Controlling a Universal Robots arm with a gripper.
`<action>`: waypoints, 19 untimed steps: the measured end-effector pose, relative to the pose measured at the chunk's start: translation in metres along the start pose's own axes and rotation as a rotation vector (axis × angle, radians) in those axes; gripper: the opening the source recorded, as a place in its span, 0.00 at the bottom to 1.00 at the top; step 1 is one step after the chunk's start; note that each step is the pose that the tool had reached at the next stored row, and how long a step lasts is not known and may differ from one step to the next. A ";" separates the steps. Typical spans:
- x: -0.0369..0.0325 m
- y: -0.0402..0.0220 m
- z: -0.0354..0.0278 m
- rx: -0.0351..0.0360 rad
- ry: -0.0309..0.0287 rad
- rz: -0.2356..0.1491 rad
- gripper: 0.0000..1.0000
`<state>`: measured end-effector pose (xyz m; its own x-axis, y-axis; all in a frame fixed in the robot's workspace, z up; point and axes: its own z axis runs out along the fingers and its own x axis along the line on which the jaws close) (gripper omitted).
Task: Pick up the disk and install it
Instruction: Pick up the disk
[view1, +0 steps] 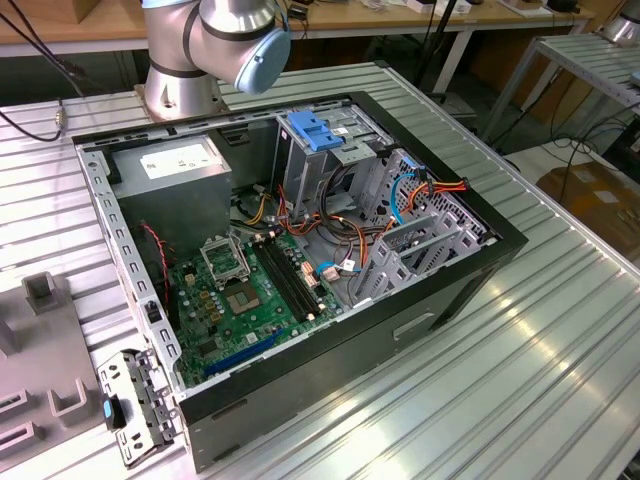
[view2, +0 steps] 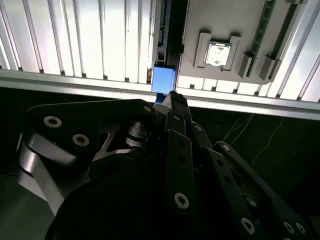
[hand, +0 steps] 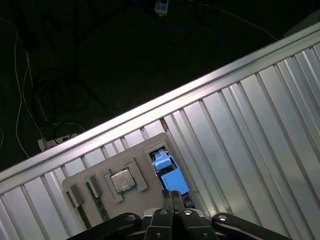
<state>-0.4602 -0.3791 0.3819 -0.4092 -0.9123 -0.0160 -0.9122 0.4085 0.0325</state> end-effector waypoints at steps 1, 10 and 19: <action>0.0000 0.0000 -0.0001 -0.0006 0.0011 -0.032 0.11; 0.0000 0.0000 0.0000 -0.0037 0.0076 -0.231 0.11; 0.0000 0.0000 0.0000 -0.0040 0.0082 -0.251 0.11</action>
<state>-0.4602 -0.3791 0.3820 -0.1701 -0.9853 -0.0159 -0.9850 0.1695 0.0325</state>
